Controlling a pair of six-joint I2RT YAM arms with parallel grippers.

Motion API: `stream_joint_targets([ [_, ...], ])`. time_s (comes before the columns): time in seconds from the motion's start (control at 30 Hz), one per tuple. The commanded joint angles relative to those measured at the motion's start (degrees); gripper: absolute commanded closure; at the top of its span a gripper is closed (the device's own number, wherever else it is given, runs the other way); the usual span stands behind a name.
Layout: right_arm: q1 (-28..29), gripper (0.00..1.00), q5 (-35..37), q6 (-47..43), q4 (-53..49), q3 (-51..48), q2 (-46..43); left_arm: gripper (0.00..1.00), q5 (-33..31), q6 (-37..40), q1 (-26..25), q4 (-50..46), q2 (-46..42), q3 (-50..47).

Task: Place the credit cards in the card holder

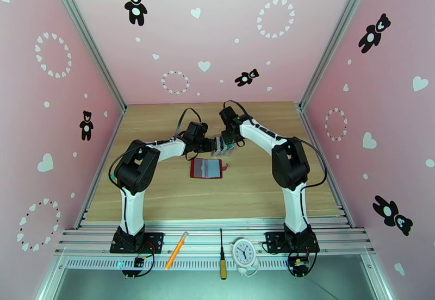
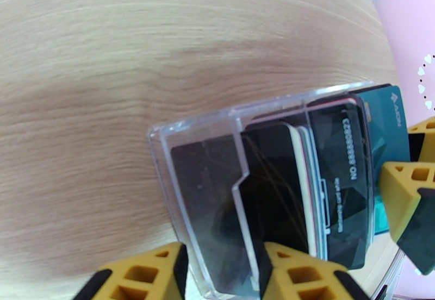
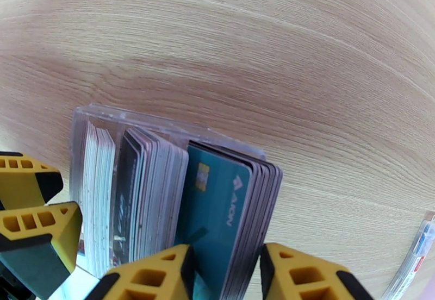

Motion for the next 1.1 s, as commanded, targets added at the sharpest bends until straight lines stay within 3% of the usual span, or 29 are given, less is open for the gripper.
stream_joint_targets([
  [0.0,-0.29,0.65,2.13,-0.14,-2.44,1.38,-1.27,0.59,-0.02,0.17,0.4,-2.16,2.11,0.53],
  [1.07,0.16,0.73,2.2,-0.45,-3.13,1.75,-2.76,0.59,0.5,-0.09,0.34,-2.34,2.44,0.73],
])
